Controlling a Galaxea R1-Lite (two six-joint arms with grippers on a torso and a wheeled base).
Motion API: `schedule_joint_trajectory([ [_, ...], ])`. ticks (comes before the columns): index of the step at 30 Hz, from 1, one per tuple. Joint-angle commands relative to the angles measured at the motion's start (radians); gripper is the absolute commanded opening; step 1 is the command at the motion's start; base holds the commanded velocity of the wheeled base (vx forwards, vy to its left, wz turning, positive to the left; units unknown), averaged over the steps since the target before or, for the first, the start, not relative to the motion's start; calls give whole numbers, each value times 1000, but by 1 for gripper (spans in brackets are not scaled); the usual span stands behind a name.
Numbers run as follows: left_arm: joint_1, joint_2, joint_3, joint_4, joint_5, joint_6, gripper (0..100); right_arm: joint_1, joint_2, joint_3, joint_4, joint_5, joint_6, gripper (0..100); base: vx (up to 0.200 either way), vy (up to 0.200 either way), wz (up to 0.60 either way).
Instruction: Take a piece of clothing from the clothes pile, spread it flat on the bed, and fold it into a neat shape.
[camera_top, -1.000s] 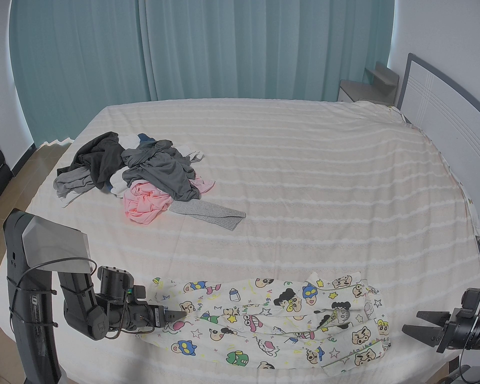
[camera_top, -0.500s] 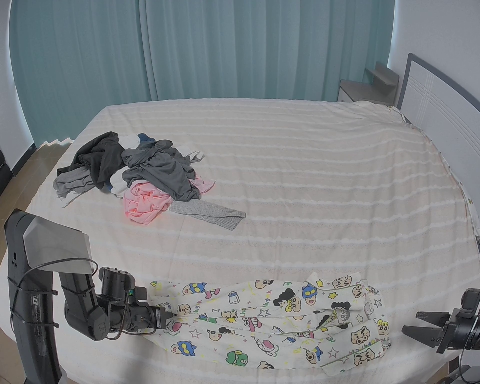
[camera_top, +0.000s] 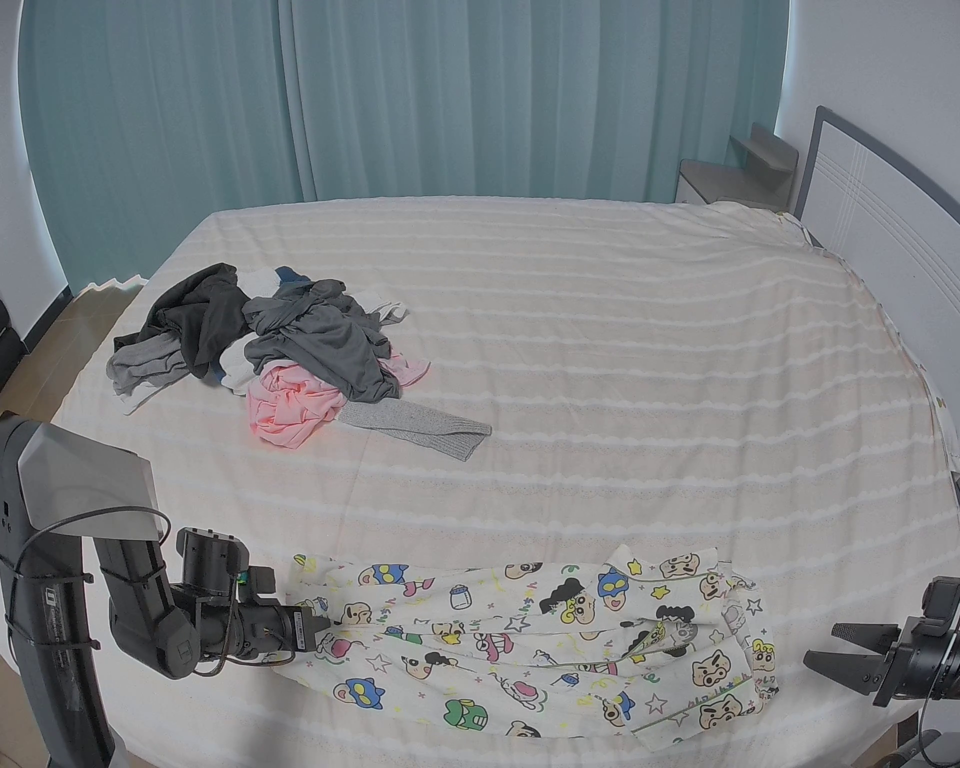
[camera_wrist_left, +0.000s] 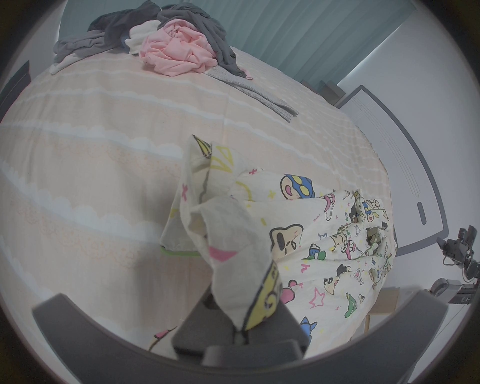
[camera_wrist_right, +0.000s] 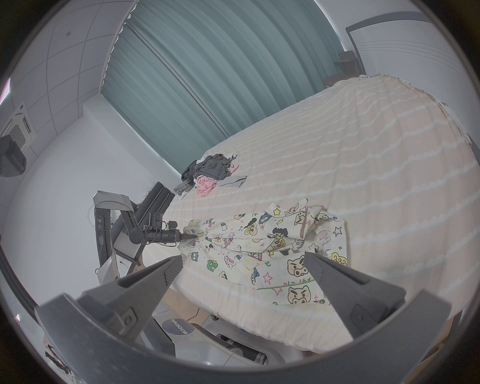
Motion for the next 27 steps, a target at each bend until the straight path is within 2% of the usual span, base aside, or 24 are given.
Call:
schedule_joint_trajectory([
  [1,18,-30,15,-2,1,0,0,0,2,0,0,0,1,100,0,0,0],
  [8,56,-47,28,-2,-2,0,0,0,2,0,0,0,1,100,0,0,0],
  [12,87,-78,41,-7,-31,0,0,0,2,0,0,0,1,100,0,0,0],
  [14,126,-107,55,-7,-63,0,0,0,2,0,0,0,1,100,0,0,0],
  [19,181,-110,67,-8,-74,5,0,0,2,1,0,0,1,100,0,0,0],
  [27,333,-139,78,-10,-131,11,0,0,2,8,0,0,1,100,0,0,0],
])
